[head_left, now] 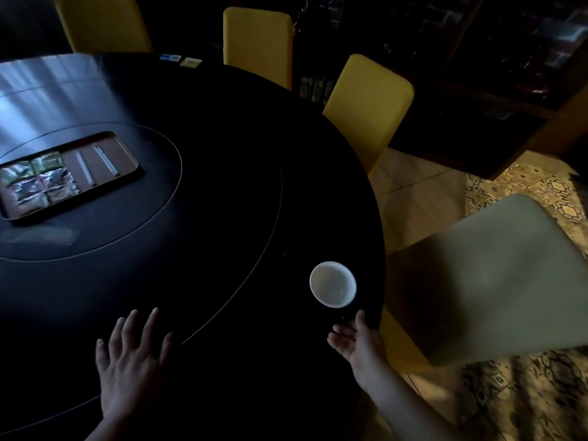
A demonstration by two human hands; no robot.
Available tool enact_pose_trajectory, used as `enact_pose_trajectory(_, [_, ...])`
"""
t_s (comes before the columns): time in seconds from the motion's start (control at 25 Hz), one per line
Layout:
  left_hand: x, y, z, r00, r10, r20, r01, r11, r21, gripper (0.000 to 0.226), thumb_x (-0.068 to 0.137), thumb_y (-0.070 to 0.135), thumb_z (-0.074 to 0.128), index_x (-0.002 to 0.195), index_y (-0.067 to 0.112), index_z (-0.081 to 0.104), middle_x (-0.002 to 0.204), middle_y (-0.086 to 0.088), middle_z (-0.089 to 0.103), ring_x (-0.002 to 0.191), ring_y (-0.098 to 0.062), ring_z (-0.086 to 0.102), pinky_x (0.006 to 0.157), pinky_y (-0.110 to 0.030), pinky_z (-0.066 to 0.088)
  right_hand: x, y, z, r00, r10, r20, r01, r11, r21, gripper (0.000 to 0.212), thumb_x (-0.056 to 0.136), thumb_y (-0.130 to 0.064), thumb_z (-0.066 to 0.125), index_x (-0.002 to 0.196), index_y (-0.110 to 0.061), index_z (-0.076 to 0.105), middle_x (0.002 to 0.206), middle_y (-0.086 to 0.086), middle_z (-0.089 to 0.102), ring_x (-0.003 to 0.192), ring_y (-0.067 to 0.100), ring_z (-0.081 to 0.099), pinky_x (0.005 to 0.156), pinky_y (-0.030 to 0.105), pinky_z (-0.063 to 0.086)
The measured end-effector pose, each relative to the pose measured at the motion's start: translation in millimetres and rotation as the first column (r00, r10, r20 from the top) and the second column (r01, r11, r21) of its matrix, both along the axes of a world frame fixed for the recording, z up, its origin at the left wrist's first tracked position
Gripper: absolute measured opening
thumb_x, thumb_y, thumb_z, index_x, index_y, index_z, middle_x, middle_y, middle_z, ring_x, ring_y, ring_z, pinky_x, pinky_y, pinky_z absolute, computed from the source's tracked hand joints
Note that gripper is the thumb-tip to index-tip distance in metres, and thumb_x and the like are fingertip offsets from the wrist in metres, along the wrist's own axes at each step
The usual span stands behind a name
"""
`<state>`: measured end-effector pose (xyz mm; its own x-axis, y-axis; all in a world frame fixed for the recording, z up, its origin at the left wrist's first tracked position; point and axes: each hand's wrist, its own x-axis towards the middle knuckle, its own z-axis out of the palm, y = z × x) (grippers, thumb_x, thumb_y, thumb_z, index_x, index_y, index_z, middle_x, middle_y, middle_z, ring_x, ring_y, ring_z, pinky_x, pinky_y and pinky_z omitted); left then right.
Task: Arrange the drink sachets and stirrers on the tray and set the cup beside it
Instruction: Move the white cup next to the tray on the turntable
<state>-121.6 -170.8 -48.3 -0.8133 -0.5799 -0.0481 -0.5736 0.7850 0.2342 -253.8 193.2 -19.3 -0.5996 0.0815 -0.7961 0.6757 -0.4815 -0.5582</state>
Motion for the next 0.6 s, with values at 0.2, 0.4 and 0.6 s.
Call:
enact_pose_trajectory(0.2, [1,-2,-2,1.0,-0.023,0.001,0.023,0.999,-0.025,0.063,0.089,0.059,0.03,0.149,0.039,0.02,0.157,-0.004,0.021,0.147,-0.023,0.01,0.117,-0.05,0.005,-1,3,2,0.827,0.556,-0.08,-0.375,0.653,0.658,0.02,0.09,-0.034,0.064,0.102,-0.019,0.056,0.098,-0.003,0.061,0.083,0.019,0.071,0.069,0.034,0.055])
enact_pose_trajectory(0.4, [1,-1,0,0.999,-0.03,-0.021,0.03,0.999,-0.018,0.066,0.087,0.062,0.025,0.148,0.038,0.022,0.157,-0.005,0.023,0.147,-0.023,0.01,0.117,-0.051,0.005,-7,1,-11,0.757,0.653,-0.007,-0.353,0.418,0.837,0.021,0.089,-0.04,0.064,0.082,-0.021,0.059,0.091,0.006,0.068,0.078,0.017,0.067,0.062,0.035,0.051])
enact_pose_trajectory(0.6, [2,-1,1,0.999,-0.031,-0.009,0.03,0.999,-0.035,0.067,0.087,0.064,0.02,0.149,0.037,0.023,0.157,-0.005,0.023,0.148,-0.023,0.01,0.118,-0.051,0.006,-10,-2,-5,0.816,0.566,-0.115,-0.292,0.577,0.763,0.017,0.091,-0.028,0.064,0.076,-0.022,0.057,0.09,0.005,0.068,0.084,0.022,0.07,0.078,0.048,0.056])
